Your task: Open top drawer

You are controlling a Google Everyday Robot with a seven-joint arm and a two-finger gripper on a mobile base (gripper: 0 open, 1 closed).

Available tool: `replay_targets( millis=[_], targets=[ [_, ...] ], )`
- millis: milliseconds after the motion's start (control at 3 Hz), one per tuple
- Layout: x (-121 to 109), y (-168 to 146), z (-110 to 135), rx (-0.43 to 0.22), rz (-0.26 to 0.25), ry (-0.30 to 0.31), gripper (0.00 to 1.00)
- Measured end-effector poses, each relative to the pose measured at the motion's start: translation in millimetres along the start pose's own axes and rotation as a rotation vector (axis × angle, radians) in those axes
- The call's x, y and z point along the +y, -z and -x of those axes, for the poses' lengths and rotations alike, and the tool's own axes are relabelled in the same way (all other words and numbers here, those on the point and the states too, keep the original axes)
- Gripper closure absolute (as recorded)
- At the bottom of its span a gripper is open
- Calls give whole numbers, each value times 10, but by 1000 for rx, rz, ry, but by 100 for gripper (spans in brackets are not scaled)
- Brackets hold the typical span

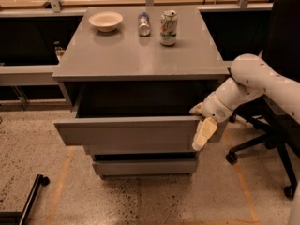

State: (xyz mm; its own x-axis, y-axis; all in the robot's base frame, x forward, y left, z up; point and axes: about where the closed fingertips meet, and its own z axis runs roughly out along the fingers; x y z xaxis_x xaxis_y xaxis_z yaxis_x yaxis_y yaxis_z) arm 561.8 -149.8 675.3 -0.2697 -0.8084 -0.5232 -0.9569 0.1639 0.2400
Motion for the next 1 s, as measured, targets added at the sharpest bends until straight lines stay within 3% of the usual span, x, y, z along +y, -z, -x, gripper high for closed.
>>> replay_targets(
  millis=[333,667,1000],
  targets=[
    [11,33,20,0,0,0,0],
    [325,33,-135,49,100,-67,0],
    [433,36,-187,65,135,-90,0]
  ],
)
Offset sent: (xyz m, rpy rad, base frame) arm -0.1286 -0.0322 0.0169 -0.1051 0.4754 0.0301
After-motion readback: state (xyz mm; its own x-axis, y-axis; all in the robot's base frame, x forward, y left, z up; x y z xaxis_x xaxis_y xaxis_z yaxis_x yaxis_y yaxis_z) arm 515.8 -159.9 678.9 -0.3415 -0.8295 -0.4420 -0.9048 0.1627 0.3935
